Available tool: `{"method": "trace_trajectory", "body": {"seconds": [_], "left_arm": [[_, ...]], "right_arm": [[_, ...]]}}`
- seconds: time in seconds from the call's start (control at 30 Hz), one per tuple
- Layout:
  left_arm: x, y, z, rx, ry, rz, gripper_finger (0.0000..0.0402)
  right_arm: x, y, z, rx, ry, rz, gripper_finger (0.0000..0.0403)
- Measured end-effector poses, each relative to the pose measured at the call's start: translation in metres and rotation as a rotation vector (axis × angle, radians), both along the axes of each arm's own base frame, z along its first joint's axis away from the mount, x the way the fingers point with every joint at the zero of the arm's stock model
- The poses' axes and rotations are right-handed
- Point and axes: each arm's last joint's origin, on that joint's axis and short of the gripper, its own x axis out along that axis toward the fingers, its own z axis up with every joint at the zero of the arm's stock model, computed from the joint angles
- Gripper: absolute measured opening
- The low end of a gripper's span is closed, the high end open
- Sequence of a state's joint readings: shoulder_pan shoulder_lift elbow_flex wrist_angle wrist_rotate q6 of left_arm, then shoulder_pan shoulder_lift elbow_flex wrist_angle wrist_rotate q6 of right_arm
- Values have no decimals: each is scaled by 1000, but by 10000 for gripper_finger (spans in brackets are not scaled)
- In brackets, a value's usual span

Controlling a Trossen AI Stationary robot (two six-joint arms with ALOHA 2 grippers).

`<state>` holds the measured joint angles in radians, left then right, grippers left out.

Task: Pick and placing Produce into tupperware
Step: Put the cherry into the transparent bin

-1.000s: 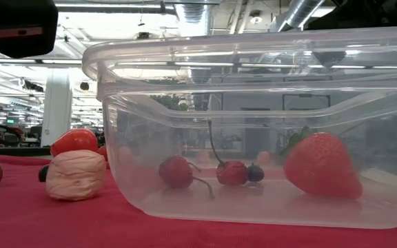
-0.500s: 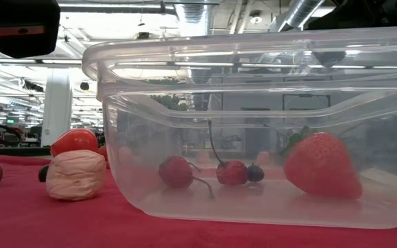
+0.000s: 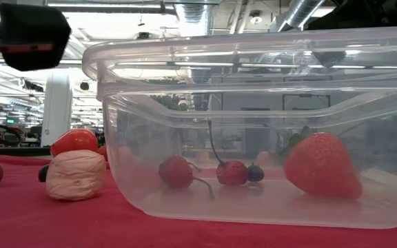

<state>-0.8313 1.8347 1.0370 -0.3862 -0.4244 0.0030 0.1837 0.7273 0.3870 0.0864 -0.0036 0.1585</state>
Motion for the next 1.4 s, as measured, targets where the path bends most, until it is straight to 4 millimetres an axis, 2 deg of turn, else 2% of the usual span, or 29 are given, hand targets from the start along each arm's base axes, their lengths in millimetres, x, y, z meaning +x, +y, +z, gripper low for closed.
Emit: {"method": "trace_trajectory", "body": {"seconds": [1.0,1.17,1.4], "left_arm": [[9,6,0,-66,9,63,29],[17,7,3,-180,-3,129,29],[19,10,2,-216,27,179,29]], "right_arm": [[0,0,0,-1,4,0,77],[0,0,0,-1,4,0,77],[0,0,0,-1,4,0,77]]}}
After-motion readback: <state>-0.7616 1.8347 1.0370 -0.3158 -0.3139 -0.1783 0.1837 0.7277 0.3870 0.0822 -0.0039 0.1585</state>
